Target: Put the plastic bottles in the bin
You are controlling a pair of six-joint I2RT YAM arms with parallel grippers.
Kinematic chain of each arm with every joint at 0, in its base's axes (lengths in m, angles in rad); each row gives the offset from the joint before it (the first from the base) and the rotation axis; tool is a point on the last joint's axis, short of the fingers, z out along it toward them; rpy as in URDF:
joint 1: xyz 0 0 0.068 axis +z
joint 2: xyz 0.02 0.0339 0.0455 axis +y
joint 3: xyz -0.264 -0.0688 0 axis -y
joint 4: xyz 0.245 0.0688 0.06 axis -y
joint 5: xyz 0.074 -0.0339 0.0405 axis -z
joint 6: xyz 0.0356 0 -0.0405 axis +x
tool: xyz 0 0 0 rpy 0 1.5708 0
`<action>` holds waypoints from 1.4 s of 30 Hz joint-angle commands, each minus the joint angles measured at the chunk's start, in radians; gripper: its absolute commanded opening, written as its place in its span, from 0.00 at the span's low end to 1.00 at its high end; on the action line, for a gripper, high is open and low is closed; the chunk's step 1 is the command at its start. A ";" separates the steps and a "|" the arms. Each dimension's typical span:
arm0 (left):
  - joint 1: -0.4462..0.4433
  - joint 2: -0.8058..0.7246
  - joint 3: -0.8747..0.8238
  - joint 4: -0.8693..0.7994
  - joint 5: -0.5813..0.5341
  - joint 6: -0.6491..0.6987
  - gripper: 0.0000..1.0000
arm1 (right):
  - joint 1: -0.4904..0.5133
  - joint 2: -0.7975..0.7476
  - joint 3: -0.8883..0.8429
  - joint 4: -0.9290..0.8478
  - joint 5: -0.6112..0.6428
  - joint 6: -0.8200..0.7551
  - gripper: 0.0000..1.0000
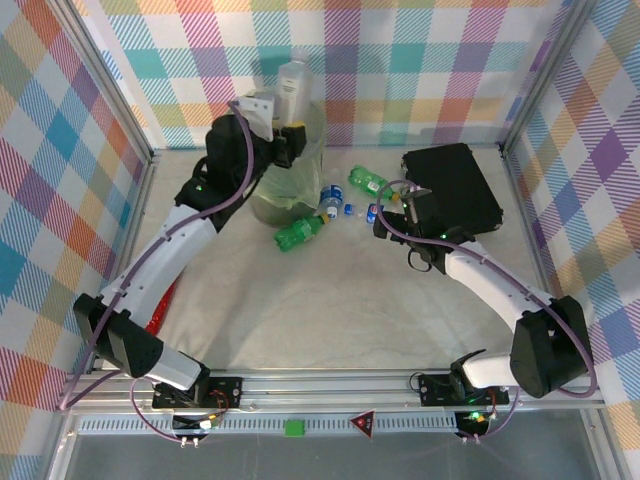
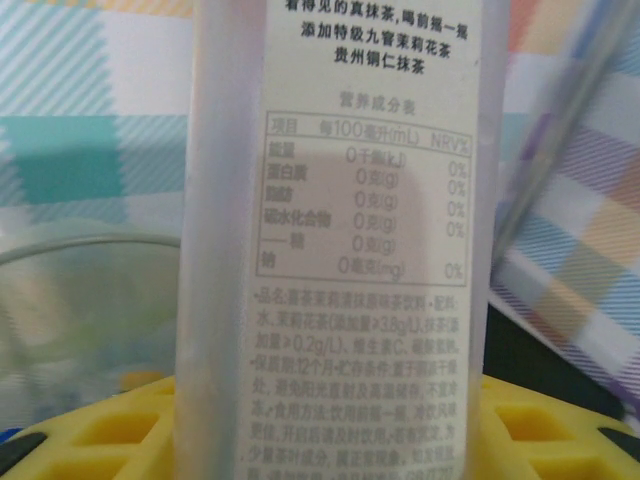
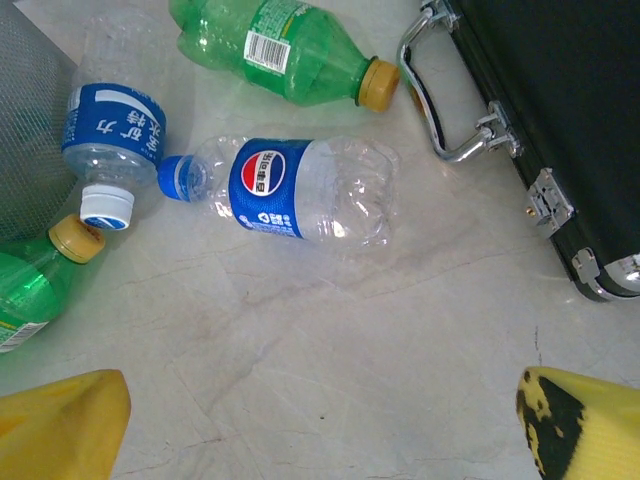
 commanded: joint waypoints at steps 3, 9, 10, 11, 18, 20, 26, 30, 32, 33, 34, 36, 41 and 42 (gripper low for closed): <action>0.117 0.068 0.090 -0.106 -0.015 0.073 0.51 | -0.007 -0.029 -0.002 0.000 0.009 -0.032 0.99; 0.198 0.124 0.134 -0.161 0.021 0.085 0.51 | -0.009 -0.031 0.001 0.001 0.004 -0.027 0.99; 0.205 0.134 0.138 -0.181 0.024 0.084 0.51 | -0.008 -0.031 0.003 0.000 0.001 -0.026 0.99; 0.211 0.140 0.141 -0.186 0.027 0.086 0.51 | -0.009 -0.031 0.003 0.001 -0.001 -0.025 0.99; 0.227 0.183 0.146 -0.203 0.028 0.058 0.66 | -0.009 -0.047 0.003 -0.016 0.000 -0.027 0.99; 0.228 0.183 0.145 -0.200 0.018 0.042 0.79 | -0.009 -0.054 0.001 -0.020 0.002 -0.031 0.99; 0.228 0.127 0.114 -0.164 0.028 0.000 0.99 | -0.011 -0.047 0.000 -0.023 0.003 -0.040 0.99; 0.228 0.053 0.059 -0.113 0.048 -0.042 1.00 | -0.012 -0.020 0.007 -0.012 -0.008 -0.046 0.99; 0.228 0.010 0.018 -0.094 0.062 -0.071 1.00 | -0.013 0.003 0.018 -0.004 -0.020 -0.057 0.99; 0.229 -0.014 -0.007 -0.086 0.072 -0.088 1.00 | -0.014 0.019 0.026 0.006 -0.031 -0.067 0.99; 0.228 -0.037 -0.035 -0.078 0.082 -0.110 1.00 | -0.015 0.036 0.036 0.016 -0.042 -0.081 0.99; 0.222 -0.077 -0.090 -0.048 0.084 -0.148 1.00 | -0.018 0.079 0.063 0.031 -0.063 -0.114 0.99; 0.219 -0.155 -0.249 0.048 0.120 -0.312 1.00 | -0.021 0.213 0.166 0.042 -0.115 -0.235 0.99; 0.219 -0.173 -0.304 0.083 0.133 -0.355 1.00 | -0.025 0.243 0.192 0.043 -0.115 -0.255 0.99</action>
